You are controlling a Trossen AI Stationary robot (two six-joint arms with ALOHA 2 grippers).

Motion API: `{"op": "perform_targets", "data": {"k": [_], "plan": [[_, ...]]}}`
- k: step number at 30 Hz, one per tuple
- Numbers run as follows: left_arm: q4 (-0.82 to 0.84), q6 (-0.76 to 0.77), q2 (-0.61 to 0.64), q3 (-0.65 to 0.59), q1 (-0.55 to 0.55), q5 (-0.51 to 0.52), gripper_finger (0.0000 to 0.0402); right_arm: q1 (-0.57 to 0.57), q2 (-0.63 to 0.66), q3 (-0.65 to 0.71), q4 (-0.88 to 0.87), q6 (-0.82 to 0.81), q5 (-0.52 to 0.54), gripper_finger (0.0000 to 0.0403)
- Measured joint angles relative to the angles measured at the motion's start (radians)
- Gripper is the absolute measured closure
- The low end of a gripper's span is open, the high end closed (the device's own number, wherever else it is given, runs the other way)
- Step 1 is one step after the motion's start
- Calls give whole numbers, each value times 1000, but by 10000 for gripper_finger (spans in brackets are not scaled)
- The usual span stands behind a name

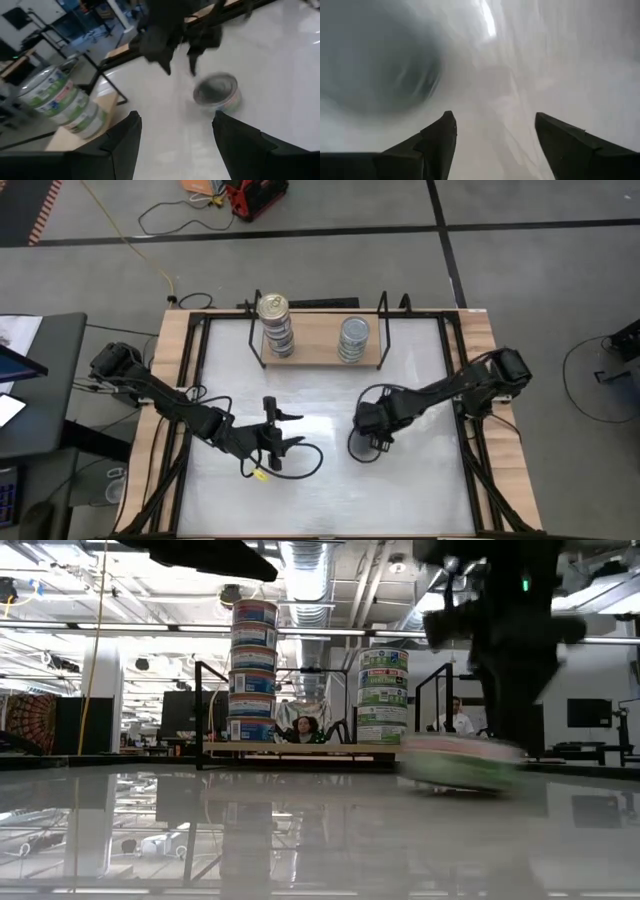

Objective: Stack canned seafood by type on shelf
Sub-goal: Stack the green tuna can on top of the green tuna can on the shelf

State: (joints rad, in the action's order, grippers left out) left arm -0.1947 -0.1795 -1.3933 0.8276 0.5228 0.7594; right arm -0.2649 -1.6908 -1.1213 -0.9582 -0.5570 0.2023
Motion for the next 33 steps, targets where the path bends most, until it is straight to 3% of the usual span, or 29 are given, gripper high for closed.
{"op": "perform_targets", "data": {"k": [8,11,15,19,22,24,26,30,33], "plan": [[46,20,1,0,9,79,169,-1,133,-19,30,37,9,111],[129,74,2,0,7,31,169,-20,128,-19,191,95,14,111],[204,172,-3,0,-31,-60,169,-73,52,-21,512,305,23,111],[259,277,-8,0,-37,-29,169,-126,-55,-20,671,513,140,111],[277,311,-8,-1,13,58,169,-157,-132,-20,692,607,316,112],[233,288,-8,-19,55,132,169,-167,-179,-19,702,647,403,113],[131,248,-8,-61,88,163,169,-167,-213,-18,729,677,426,117],[-155,202,-8,-186,105,124,169,-165,-262,-19,763,705,427,132],[-276,183,-8,-255,103,130,169,-165,-276,-19,782,715,461,158]]}}
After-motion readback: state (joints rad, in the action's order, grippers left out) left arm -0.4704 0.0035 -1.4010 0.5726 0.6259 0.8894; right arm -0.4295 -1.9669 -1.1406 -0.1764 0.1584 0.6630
